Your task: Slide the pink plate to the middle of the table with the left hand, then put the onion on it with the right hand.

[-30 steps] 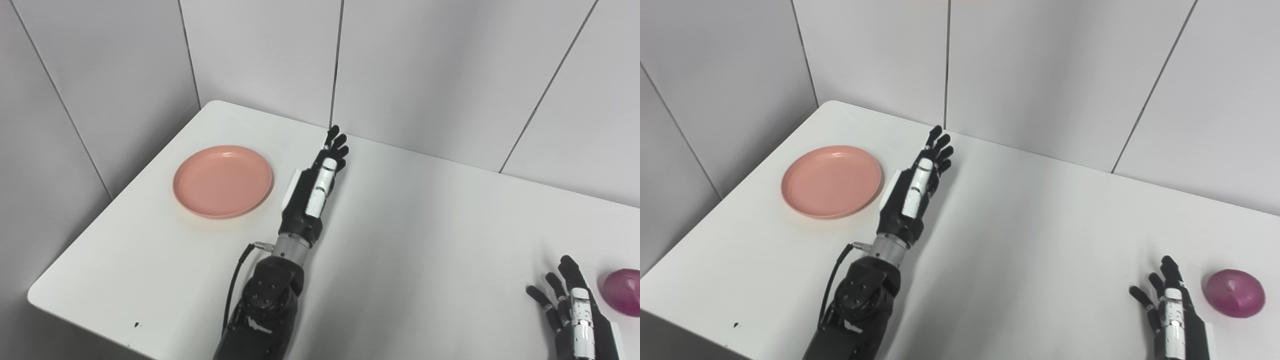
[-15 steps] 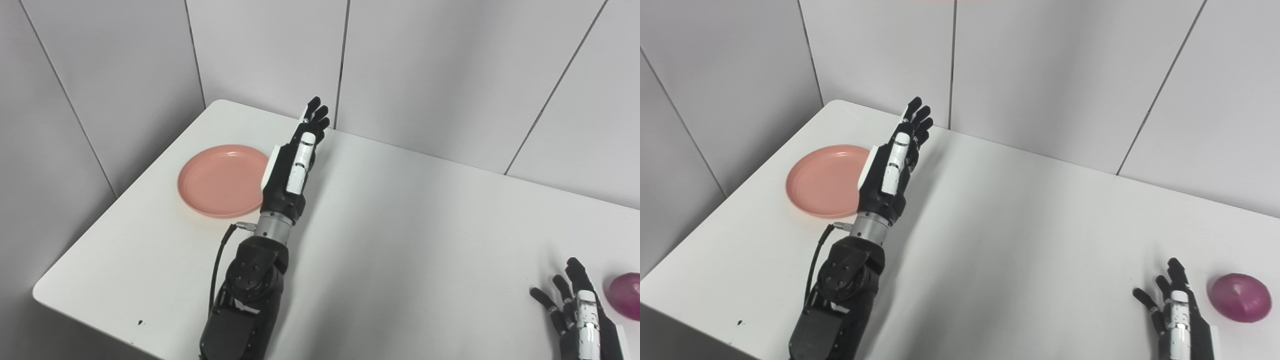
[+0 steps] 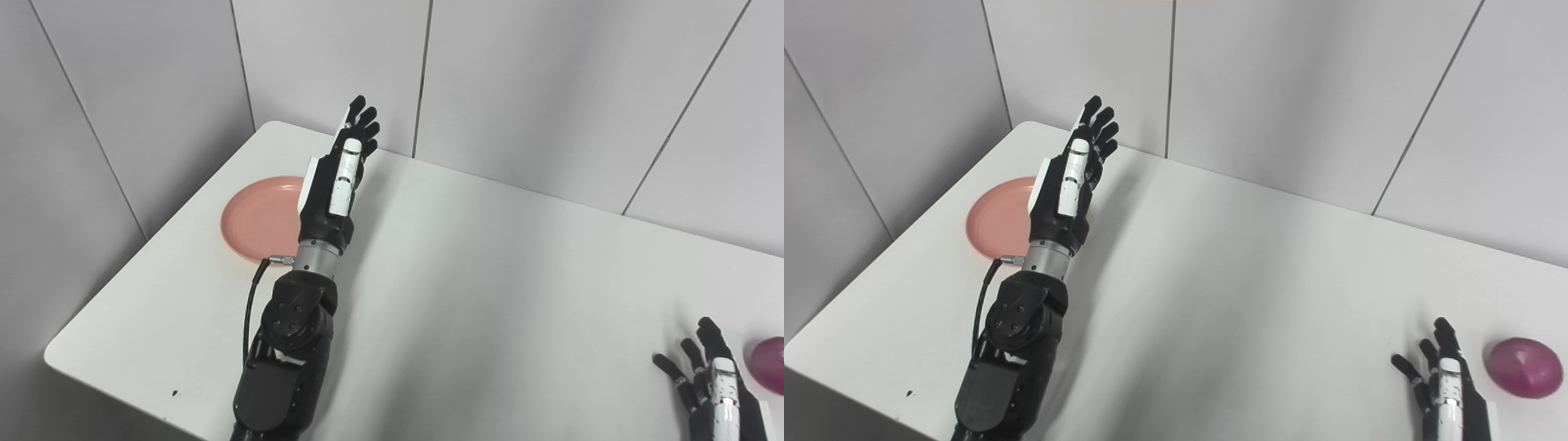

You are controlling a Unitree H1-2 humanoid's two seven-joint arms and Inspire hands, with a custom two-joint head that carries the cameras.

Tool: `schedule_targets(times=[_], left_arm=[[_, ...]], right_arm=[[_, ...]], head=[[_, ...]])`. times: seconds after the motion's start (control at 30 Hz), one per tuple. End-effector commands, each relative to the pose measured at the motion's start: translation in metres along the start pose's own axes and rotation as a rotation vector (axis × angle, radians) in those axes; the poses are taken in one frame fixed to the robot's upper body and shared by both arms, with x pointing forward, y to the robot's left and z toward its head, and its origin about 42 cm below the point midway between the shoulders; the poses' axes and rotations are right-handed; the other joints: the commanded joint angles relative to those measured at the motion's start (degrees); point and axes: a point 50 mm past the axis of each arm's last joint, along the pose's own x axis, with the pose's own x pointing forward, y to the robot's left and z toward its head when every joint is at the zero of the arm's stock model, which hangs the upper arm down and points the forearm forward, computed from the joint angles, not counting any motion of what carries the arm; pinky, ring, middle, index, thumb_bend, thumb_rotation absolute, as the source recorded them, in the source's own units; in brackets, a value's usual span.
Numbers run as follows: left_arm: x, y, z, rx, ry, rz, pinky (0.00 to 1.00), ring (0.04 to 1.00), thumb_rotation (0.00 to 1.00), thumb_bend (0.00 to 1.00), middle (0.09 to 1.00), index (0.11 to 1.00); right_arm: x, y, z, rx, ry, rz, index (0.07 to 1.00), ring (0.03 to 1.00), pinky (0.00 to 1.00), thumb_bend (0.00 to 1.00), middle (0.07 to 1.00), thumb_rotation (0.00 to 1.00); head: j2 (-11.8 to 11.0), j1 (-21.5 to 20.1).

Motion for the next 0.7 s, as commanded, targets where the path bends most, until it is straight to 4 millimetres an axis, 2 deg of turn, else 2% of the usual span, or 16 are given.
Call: schedule_targets(times=[0.0,0.1,0.3,0.67], left_arm=[[0.017,-0.002,0.025,-0.002,-0.101,0.004,0.95,0.939,1.0,0.45,0.946,0.933],[0.02,0.005,0.028,0.011,-0.11,0.024,0.96,0.928,1.0,0.44,0.933,0.923],[0.025,0.021,0.034,0.068,-0.137,0.054,0.96,0.965,1.0,0.45,0.959,0.939],[0.032,0.039,0.047,0.111,-0.137,0.093,0.96,0.952,1.0,0.43,0.952,0.926]], right_arm=[[0.003,0.001,0.005,-0.003,-0.04,0.022,0.936,0.967,1.0,0.46,0.978,0.89],[0.003,0.001,0.005,-0.002,-0.034,0.024,0.941,0.975,1.0,0.46,0.983,0.9],[0.003,0.001,0.004,0.002,-0.03,0.021,0.946,0.98,1.0,0.45,0.982,0.91],[0.003,-0.002,0.003,-0.002,-0.026,0.022,0.945,0.98,1.0,0.45,0.981,0.9]], head=[[-0.01,0.0],[-0.07,0.04],[-0.21,0.48],[-0.69,1.33]])
